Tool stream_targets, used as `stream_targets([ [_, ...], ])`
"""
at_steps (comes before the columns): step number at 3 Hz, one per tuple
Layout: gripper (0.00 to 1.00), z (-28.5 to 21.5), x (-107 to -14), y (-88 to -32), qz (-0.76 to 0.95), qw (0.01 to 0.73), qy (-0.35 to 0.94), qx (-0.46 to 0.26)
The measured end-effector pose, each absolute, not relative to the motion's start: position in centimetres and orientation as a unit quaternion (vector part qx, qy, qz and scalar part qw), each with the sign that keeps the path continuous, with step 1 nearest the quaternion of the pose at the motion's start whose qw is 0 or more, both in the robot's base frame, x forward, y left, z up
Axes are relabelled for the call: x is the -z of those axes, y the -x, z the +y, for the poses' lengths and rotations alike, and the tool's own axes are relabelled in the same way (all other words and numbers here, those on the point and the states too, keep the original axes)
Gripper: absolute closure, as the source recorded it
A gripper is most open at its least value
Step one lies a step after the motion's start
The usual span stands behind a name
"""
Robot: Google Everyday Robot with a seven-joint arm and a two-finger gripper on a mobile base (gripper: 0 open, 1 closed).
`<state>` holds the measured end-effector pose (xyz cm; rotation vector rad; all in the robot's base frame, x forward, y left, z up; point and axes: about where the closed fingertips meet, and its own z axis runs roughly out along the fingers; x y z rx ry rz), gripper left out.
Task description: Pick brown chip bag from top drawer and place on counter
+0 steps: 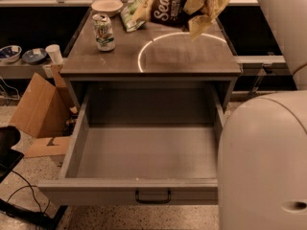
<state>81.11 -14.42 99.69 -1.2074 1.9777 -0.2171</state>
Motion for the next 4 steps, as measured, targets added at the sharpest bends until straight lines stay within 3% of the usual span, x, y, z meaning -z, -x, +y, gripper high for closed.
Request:
stream_targets([
  [1, 0.05, -14.4, -99.7, -81.1, 0.780, 0.396, 0.476, 0.086],
  [2, 0.00, -14.4, -99.7, -81.1, 0.780, 0.396, 0.476, 0.086],
  [4, 0.00, -16.3, -105.1, -79.4, 0.766, 0.462, 0.441, 0.077],
])
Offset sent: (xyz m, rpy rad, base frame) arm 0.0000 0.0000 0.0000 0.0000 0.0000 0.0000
